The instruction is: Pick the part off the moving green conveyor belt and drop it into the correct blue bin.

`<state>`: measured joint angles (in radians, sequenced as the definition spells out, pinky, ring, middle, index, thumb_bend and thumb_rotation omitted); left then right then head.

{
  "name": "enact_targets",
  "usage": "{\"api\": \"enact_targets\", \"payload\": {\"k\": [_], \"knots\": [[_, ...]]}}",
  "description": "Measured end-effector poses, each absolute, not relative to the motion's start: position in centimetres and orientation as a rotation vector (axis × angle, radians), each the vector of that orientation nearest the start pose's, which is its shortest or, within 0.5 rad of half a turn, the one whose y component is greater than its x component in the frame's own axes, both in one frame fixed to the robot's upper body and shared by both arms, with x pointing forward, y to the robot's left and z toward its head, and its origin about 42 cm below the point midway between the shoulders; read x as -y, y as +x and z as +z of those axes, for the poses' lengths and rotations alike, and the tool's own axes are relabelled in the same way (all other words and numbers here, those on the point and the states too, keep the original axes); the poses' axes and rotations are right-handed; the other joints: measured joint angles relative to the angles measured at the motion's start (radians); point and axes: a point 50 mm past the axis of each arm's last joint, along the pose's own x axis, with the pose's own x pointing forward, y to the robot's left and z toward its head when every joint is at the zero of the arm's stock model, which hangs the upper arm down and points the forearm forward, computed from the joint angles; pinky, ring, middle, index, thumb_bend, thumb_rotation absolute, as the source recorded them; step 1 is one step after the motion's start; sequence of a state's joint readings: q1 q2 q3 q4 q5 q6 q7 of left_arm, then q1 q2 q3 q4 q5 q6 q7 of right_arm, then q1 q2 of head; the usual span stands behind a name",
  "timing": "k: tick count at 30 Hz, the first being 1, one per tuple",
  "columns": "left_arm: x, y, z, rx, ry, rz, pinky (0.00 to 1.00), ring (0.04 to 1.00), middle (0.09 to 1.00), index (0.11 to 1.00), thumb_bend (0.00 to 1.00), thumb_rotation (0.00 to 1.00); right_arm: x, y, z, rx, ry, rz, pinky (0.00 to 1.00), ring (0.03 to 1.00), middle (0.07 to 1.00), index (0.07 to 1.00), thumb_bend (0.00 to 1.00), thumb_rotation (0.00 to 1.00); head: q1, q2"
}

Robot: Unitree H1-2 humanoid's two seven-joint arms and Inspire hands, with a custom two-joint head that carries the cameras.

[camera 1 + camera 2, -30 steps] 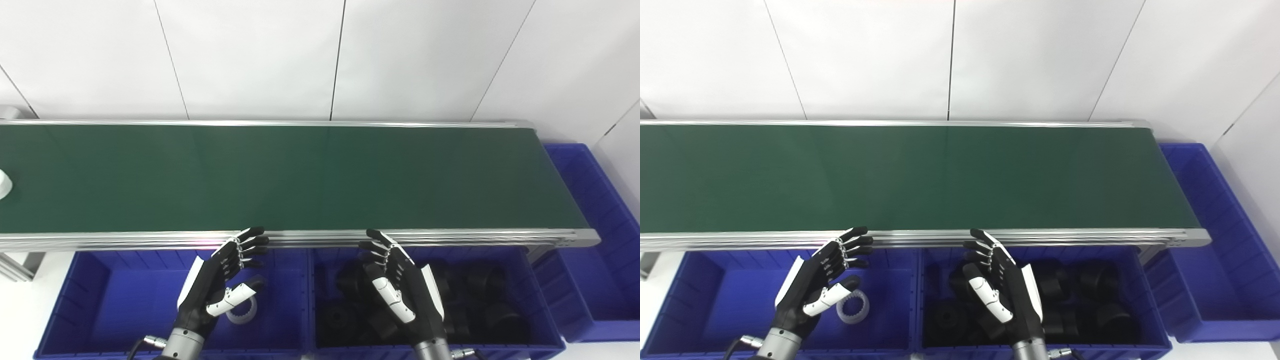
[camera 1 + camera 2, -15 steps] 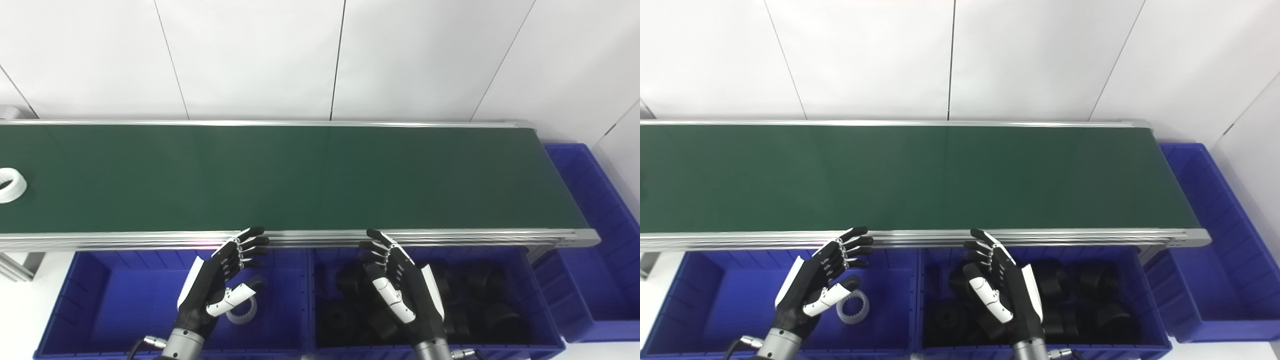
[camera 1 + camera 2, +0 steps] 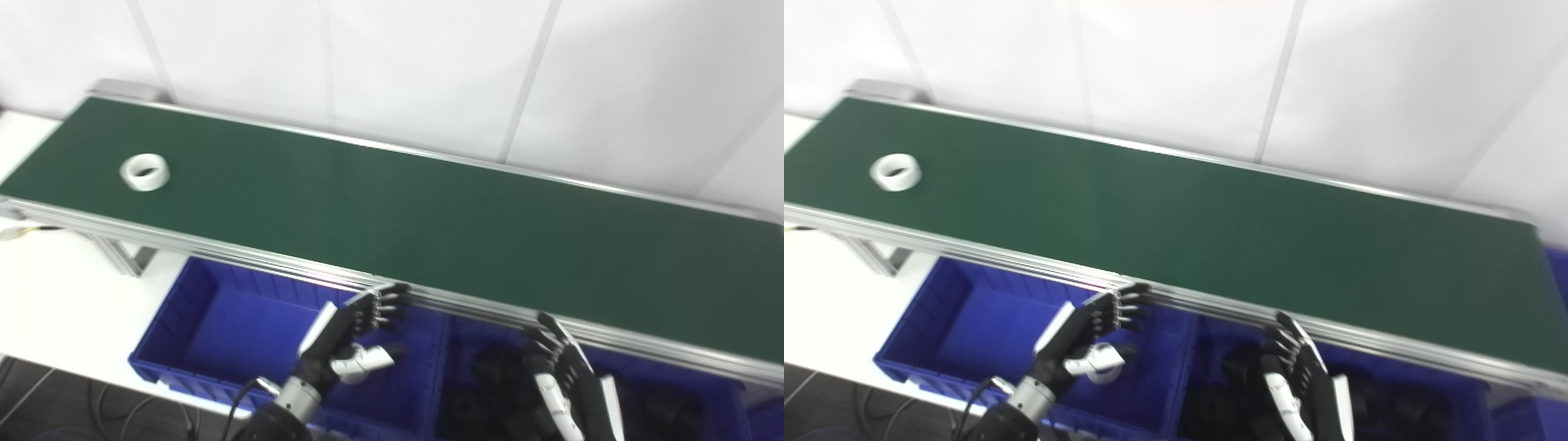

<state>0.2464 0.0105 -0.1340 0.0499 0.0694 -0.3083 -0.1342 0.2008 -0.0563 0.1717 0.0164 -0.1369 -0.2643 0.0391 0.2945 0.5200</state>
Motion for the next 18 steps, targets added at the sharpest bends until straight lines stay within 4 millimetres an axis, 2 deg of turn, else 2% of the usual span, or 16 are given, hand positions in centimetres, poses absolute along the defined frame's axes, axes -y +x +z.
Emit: {"api": "enact_targets", "payload": {"k": [8,17,18], "knots": [[-18.43,19.14,3.83,0.002,0.069,-0.219,0.65,0.729,0.778,0.804,0.87,0.52,18.68,20.87,5.88,0.052,-0.134,0.197,0.64,0.720,0.769,0.864,0.38,0.66,-0.009,-0.017],[-18.84,19.88,4.15,0.019,0.089,-0.230,0.62,0.708,0.771,0.803,0.87,0.51,18.34,20.91,5.78,0.050,-0.135,0.198,0.64,0.721,0.766,0.859,0.39,0.63,-0.029,-0.029],[-19.02,19.96,4.19,0.021,0.102,-0.235,0.61,0.704,0.771,0.798,0.88,0.49,18.32,20.91,5.78,0.050,-0.136,0.199,0.65,0.725,0.768,0.859,0.39,0.62,-0.031,-0.031]]}}
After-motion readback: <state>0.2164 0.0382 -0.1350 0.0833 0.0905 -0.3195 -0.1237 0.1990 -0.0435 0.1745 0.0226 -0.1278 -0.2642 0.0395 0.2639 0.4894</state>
